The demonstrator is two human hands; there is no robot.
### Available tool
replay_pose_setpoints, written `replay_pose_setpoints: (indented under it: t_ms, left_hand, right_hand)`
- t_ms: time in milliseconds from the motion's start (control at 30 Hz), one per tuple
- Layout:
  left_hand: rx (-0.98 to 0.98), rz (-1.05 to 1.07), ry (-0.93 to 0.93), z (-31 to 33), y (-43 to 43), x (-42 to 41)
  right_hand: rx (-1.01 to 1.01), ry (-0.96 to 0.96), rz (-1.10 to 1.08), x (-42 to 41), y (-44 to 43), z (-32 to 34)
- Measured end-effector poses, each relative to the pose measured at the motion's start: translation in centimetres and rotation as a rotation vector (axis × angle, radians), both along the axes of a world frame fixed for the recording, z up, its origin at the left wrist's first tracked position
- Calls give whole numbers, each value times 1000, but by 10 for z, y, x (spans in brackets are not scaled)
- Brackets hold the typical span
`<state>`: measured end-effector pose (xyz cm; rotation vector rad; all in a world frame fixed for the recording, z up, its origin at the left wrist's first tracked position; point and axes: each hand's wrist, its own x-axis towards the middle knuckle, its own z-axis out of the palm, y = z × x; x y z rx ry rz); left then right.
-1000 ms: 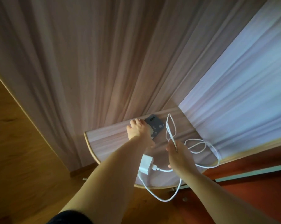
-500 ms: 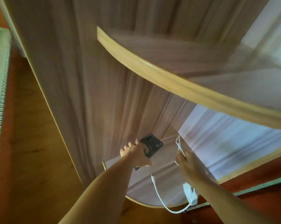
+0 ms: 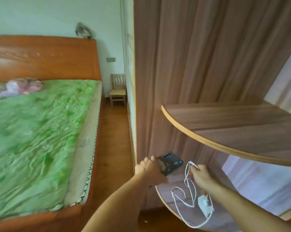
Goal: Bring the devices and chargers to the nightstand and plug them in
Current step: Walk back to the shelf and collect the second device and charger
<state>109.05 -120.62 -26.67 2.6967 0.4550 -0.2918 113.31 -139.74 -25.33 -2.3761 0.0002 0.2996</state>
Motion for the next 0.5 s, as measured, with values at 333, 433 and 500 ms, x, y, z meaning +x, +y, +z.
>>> replay_pose_setpoints:
  t_ms: [333,433,500]
  left_hand:
    - [241,445,-83,109,146,-244]
    - [295,620,-68,135,188,-328]
    - [341,731,-82,146,209,-386]
  right_hand:
    - [79,45,472,-111,167,87]
    - [117,7,669,-170,226,119]
    - [140,12,776,-212,263,137]
